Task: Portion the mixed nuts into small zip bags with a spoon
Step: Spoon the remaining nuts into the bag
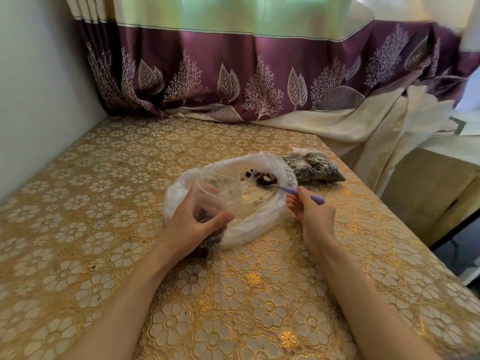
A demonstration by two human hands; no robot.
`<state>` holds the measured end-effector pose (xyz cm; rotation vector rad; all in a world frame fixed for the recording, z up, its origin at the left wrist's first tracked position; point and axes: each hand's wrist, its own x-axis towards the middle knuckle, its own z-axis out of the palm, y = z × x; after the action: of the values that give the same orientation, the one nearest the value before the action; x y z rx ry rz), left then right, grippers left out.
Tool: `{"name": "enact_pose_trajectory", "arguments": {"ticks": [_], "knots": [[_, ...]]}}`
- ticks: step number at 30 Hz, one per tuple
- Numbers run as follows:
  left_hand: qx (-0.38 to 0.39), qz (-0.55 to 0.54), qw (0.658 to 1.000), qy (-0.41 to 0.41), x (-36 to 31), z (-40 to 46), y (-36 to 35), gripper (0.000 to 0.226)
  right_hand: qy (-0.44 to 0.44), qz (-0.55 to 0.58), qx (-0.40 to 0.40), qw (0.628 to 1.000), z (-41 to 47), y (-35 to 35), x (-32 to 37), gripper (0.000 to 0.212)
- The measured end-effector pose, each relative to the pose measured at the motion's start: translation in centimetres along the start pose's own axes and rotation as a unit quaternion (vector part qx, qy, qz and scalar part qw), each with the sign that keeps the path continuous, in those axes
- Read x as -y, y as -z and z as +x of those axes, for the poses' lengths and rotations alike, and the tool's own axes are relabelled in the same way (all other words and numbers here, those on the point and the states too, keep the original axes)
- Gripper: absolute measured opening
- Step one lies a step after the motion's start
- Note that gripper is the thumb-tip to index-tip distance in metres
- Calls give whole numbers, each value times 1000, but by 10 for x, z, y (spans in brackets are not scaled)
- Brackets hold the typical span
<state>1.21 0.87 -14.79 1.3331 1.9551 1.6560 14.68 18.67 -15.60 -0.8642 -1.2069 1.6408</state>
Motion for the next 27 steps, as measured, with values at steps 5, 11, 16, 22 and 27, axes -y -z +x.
{"name": "enact_pose_trajectory", "arguments": {"ticks": [5,11,16,22,27], "knots": [[-37,24,998,33,4,1,-1,48,-9,38,8,999,-6,1,7,28],[-41,22,998,47,4,1,-3,58,63,34,41,997,-24,-5,37,43],[-43,35,997,60,8,2,-2,60,126,34,122,984,-41,-14,69,47],[-40,20,996,72,9,3,-3,65,155,-11,223,962,-59,-19,76,35],[-46,10,997,60,7,2,-4,46,215,-74,271,936,-63,-18,71,20]]}}
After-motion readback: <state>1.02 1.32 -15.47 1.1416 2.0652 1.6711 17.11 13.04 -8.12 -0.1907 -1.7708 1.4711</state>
